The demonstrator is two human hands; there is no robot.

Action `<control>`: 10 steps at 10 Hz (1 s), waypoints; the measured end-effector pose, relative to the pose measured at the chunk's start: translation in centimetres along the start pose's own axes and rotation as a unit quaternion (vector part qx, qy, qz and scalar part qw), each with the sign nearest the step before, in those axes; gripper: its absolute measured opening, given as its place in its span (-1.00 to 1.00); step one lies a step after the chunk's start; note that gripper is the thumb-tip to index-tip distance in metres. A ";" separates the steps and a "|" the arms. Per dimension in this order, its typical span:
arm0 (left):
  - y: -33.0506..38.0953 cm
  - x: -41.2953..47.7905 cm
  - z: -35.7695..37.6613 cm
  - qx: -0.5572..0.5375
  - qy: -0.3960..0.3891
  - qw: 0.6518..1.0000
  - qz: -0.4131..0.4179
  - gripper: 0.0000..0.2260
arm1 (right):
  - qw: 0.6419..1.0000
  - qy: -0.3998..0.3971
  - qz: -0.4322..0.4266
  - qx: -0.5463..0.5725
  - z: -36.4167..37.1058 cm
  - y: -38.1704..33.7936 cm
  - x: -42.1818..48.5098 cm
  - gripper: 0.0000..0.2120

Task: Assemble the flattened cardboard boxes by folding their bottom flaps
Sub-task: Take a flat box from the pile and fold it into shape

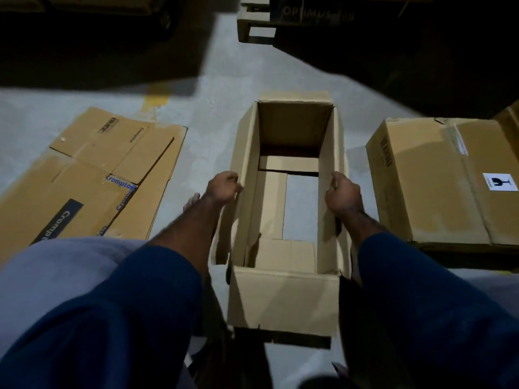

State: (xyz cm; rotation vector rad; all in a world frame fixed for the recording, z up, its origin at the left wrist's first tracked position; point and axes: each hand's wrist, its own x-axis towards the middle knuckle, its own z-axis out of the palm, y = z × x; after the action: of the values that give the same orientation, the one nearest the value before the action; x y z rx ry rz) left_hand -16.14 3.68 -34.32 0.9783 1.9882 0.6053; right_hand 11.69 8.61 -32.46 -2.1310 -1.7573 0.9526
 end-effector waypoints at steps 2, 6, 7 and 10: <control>-8.0 -2.1 0.8 0.147 0.085 0.985 -0.011 -0.24 | 0.998 0.022 0.000 -0.055 3.7 1.9 -2.4 -0.44; -7.3 -10.5 3.8 -0.242 0.018 0.927 -0.287 -0.61 | 0.993 -0.079 -0.088 -0.027 6.1 -1.6 -12.3 -0.55; -6.5 -12.7 3.1 -0.304 -0.025 0.886 -0.350 -0.58 | 0.988 -0.117 -0.089 -0.047 7.2 -2.7 -15.5 -0.63; -3.9 -16.2 2.1 -0.307 -0.052 0.890 -0.332 -0.84 | 0.984 -0.119 -0.059 -0.117 11.3 -5.5 -19.8 -0.52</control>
State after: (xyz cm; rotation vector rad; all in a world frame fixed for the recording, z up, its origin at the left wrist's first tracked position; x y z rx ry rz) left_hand -10.15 -11.60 -30.73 -0.0679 1.7046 0.6950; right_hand -0.99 -11.10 -31.37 -2.0880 -2.1828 1.0537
